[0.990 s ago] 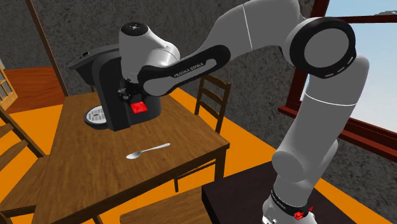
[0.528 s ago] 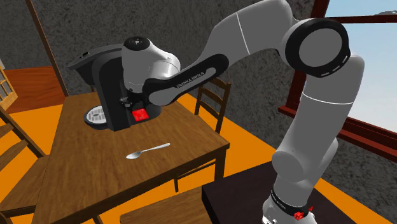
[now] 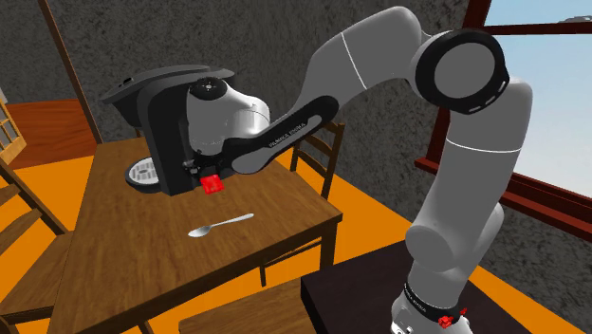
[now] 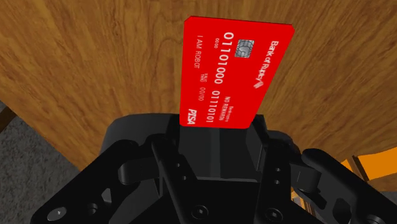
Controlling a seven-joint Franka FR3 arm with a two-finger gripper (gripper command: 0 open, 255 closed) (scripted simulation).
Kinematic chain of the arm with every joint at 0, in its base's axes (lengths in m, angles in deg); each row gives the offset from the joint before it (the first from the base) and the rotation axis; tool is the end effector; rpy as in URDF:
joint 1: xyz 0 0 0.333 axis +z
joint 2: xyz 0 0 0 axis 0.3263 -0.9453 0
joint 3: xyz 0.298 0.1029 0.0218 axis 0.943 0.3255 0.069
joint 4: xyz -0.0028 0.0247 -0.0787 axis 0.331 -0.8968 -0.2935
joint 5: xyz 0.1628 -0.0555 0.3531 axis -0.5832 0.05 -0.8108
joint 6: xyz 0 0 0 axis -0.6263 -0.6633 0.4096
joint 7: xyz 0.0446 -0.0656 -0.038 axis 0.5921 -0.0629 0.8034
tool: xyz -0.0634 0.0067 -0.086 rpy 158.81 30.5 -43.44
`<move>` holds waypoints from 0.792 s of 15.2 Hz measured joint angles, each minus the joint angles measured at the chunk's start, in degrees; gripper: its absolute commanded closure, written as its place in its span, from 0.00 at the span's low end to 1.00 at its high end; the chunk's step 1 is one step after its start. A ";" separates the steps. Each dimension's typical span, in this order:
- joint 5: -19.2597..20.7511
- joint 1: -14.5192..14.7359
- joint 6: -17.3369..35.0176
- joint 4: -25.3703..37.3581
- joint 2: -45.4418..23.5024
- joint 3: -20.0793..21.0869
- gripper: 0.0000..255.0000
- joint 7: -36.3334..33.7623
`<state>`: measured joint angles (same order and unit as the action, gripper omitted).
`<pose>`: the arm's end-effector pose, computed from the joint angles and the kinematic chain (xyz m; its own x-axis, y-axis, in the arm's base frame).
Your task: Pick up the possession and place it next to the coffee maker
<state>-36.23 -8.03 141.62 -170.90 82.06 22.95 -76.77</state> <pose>0.3772 0.4573 0.4535 0.8187 0.1654 0.5498 0.1942 -0.9809 0.0059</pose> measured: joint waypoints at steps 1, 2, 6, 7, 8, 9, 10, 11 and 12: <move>0.70 0.10 0.32 -0.25 -0.35 -0.05 1.00 -0.69; 1.71 0.25 0.62 -0.34 -0.98 -0.14 1.00 -1.57; 5.66 0.83 2.09 -1.17 -3.15 -0.71 1.00 -5.09; 6.33 0.84 2.64 -1.79 -3.24 -0.86 1.00 -5.78; 7.13 0.92 2.94 -1.87 -3.73 -1.05 1.00 -6.39; 8.15 1.12 3.19 -1.89 -4.36 -1.25 1.00 -7.24; 9.21 1.24 3.73 -2.35 -4.76 -1.51 1.00 -8.20; 10.15 1.49 3.83 -2.27 -5.39 -1.69 1.00 -9.02; 11.00 1.62 4.23 -2.63 -5.68 -1.89 1.00 -9.83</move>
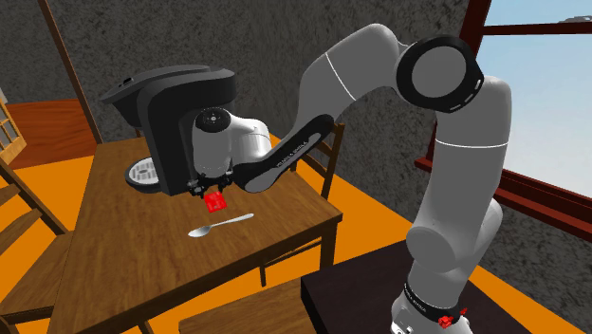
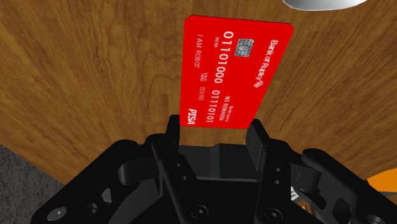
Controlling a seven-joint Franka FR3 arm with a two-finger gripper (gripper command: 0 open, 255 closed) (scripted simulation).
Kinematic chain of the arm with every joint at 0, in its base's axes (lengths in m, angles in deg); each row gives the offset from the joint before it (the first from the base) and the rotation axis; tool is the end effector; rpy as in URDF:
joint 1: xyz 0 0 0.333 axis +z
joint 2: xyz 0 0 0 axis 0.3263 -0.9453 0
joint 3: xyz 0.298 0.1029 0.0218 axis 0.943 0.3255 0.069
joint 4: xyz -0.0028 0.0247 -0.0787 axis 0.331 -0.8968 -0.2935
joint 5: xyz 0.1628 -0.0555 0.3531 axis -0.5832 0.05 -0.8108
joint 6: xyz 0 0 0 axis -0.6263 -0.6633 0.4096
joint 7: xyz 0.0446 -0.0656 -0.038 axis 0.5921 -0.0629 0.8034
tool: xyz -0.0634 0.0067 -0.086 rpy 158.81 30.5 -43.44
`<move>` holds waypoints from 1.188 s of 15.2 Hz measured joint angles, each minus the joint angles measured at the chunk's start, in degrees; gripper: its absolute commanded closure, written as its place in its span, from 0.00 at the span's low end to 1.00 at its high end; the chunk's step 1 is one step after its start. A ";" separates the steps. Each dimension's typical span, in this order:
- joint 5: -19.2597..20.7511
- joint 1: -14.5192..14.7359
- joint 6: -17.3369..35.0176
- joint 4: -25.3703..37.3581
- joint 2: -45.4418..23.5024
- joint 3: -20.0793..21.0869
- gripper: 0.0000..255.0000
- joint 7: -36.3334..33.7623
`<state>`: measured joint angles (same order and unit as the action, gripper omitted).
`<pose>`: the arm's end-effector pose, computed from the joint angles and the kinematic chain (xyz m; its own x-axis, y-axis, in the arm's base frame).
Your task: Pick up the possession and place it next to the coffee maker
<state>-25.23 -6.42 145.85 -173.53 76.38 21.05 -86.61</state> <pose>0.3768 0.4582 0.3904 0.8188 0.1650 0.5499 0.1939 -0.9810 0.0058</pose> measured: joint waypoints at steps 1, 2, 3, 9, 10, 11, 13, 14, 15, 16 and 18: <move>0.97 0.20 0.27 -0.09 -0.54 -0.24 1.00 -0.85; 1.93 0.40 0.54 -0.23 -1.03 -0.48 1.00 -1.70; 2.93 0.60 0.84 -0.40 -1.52 -0.75 1.00 -2.59; 9.00 1.95 2.34 -0.74 -4.85 -2.61 1.00 -7.74; 10.17 2.34 2.41 -0.49 -5.68 -2.98 1.00 -8.73; 11.19 2.65 2.58 -0.51 -6.22 -3.30 1.00 -9.68; 12.47 3.05 2.76 -0.48 -6.94 -3.70 1.00 -10.85; 12.70 3.09 2.85 -0.57 -7.00 -3.78 1.00 -11.06; 12.85 3.12 2.89 -0.56 -7.10 -3.84 1.00 -11.18; 12.92 3.14 2.91 -0.59 -7.12 -3.86 1.00 -11.25; 12.98 3.16 2.92 -0.60 -7.15 -3.87 1.00 -11.30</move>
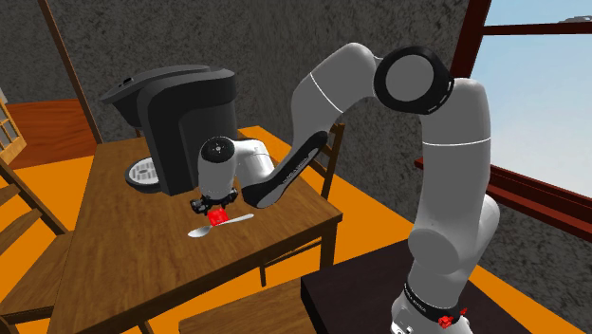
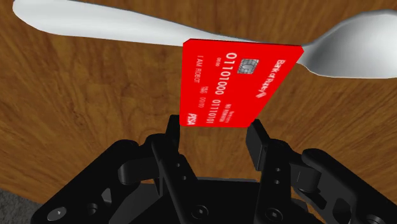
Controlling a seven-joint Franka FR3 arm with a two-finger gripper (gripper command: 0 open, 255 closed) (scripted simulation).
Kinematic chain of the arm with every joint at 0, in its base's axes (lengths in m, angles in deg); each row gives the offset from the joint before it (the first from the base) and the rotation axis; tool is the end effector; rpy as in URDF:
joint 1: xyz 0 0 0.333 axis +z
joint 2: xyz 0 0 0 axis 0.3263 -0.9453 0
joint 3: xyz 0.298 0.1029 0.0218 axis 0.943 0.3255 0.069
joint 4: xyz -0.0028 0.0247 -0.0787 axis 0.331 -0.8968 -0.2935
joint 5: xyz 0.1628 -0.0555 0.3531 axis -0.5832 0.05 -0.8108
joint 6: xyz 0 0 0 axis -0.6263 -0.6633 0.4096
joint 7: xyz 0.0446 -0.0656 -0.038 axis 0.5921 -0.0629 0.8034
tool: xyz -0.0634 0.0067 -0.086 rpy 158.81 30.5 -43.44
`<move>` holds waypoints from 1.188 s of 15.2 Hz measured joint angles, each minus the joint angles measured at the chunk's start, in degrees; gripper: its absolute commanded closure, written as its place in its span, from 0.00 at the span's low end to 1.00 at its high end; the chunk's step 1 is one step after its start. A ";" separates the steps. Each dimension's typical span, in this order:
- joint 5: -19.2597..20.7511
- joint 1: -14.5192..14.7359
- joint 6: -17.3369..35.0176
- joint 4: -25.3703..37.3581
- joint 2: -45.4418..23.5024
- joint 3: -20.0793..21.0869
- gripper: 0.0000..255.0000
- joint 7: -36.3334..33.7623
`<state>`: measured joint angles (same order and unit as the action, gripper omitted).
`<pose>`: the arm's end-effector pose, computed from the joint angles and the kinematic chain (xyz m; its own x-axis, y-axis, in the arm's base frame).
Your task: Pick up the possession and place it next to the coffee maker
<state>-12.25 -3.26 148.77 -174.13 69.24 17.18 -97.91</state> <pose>0.3769 0.4584 0.3231 0.8185 0.1651 0.5503 0.1942 -0.9810 0.0055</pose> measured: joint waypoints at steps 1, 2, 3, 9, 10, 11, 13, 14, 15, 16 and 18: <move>0.01 0.00 0.00 0.00 0.00 0.00 0.00 -0.01; 0.01 0.00 0.00 -0.01 0.00 0.00 0.00 -0.01; 0.02 0.01 0.00 -0.01 -0.01 0.00 0.00 -0.02; -2.69 -0.69 -0.15 -1.58 2.71 1.21 0.00 1.49; -4.70 -1.12 -0.28 -2.58 4.60 2.04 0.00 2.61; -6.63 -1.44 -0.46 -3.35 6.27 2.76 0.00 3.68; -8.65 -1.73 -0.68 -3.86 7.76 3.38 0.00 4.98; -9.07 -1.84 -0.67 -3.99 8.08 3.48 0.00 5.29; -9.25 -1.89 -0.65 -4.07 8.22 3.51 0.00 5.43; -9.34 -1.91 -0.65 -4.10 8.29 3.52 0.00 5.50; -9.40 -1.93 -0.65 -4.12 8.33 3.53 0.00 5.55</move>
